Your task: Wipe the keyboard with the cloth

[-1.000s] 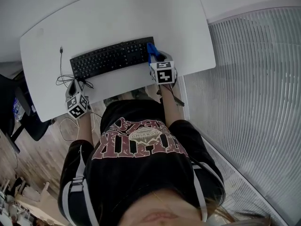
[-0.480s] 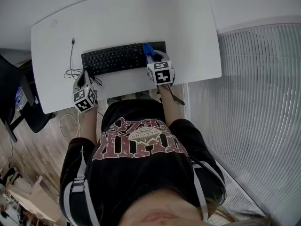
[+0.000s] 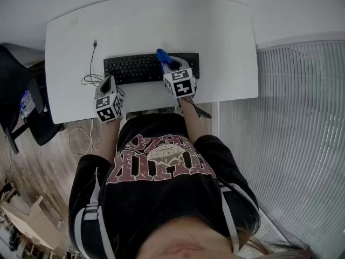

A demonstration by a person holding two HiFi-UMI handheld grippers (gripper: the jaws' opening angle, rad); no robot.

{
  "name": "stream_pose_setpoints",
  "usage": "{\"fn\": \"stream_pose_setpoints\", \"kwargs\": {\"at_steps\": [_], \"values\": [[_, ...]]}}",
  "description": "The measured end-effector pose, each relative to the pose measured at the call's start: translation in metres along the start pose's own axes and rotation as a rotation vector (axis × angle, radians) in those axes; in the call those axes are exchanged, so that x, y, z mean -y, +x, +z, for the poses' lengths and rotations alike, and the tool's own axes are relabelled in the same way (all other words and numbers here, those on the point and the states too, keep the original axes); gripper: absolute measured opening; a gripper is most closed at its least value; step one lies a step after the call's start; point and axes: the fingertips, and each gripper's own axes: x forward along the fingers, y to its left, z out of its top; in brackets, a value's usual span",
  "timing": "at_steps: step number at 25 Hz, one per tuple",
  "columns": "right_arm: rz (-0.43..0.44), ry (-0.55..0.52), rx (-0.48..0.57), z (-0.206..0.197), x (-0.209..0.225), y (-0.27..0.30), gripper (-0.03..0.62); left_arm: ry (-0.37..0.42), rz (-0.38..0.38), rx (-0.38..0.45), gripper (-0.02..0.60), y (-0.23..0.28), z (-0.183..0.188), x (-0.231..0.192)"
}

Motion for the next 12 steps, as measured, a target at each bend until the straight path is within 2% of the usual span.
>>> {"fn": "stream_pose_setpoints", "kwargs": {"at_steps": [8, 12], "values": [[0.073, -0.004, 0.037, 0.021, -0.027, 0.01, 0.064, 0.03, -0.082, -0.007, 0.029, 0.013, 0.016, 0.032], [0.094, 0.013, 0.062, 0.028, -0.034, 0.009, 0.064, 0.06, -0.141, 0.02, 0.029, 0.016, 0.031, 0.057]]}}
